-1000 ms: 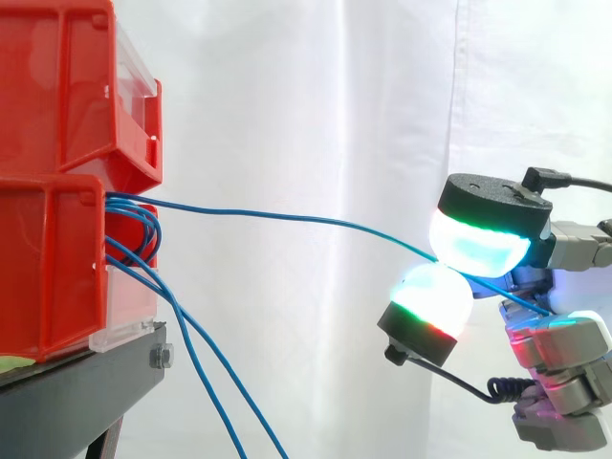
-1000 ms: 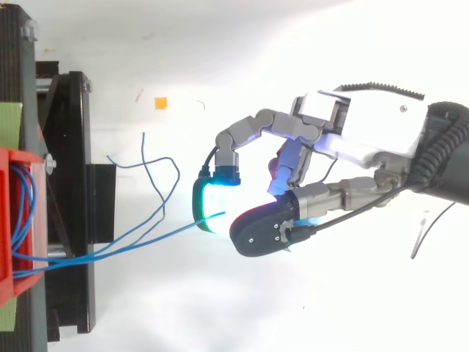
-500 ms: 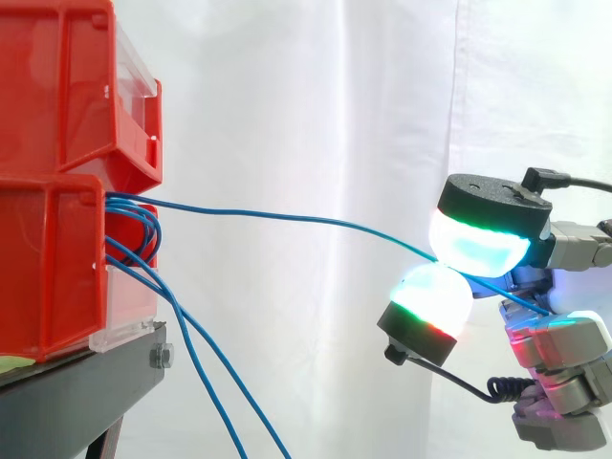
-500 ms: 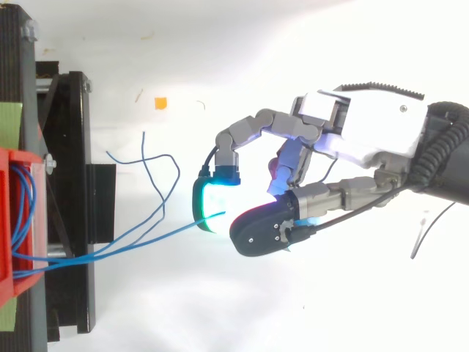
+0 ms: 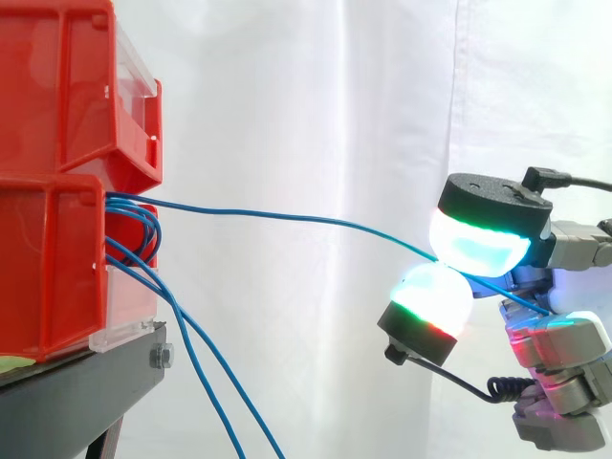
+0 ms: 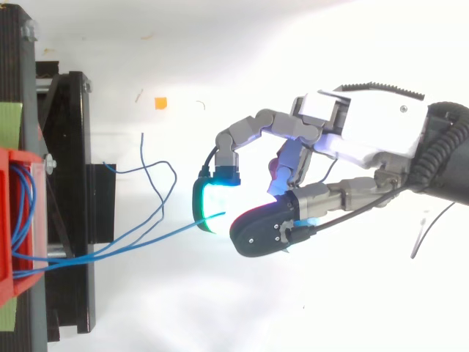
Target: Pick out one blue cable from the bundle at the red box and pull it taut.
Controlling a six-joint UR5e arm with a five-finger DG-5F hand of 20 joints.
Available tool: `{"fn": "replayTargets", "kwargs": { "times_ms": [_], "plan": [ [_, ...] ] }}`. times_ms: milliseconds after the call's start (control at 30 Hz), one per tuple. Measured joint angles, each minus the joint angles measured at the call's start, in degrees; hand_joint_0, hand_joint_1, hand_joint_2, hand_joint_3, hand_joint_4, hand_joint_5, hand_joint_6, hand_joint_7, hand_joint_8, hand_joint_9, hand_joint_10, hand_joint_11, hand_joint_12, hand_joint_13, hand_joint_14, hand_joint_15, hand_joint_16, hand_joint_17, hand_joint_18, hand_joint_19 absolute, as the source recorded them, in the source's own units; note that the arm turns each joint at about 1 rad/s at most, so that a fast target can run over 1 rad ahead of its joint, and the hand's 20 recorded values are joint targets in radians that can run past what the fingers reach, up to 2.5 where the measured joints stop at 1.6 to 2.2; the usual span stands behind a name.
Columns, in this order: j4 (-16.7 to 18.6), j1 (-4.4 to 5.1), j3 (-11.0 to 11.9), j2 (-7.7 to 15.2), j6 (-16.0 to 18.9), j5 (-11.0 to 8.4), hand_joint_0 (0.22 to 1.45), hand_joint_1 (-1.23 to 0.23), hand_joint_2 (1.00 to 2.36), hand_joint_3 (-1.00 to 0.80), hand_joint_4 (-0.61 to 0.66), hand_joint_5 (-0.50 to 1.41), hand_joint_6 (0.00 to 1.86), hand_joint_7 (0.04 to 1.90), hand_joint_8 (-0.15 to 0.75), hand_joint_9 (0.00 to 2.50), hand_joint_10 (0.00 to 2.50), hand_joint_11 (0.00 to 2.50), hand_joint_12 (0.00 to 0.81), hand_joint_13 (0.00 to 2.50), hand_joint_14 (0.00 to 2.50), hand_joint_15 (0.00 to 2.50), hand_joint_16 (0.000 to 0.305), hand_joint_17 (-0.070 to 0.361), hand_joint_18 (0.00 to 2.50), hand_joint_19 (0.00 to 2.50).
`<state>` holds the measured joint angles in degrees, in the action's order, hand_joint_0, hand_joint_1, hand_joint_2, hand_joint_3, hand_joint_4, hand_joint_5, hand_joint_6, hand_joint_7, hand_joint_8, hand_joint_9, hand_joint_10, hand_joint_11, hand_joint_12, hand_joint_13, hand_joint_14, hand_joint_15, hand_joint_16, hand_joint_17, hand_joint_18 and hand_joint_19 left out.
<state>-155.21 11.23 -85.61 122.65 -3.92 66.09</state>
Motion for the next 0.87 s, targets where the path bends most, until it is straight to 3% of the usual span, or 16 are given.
{"fn": "replayTargets", "kwargs": {
  "times_ms": [867],
  "plan": [
    [0.0,0.0,0.0,0.0,0.0,0.0,0.66,-0.63,1.02,-0.28,0.02,-0.12,0.88,1.06,0.34,1.43,0.02,0.86,0.353,1.57,0.01,1.59,0.066,0.149,1.09,1.06]
  ]
}}
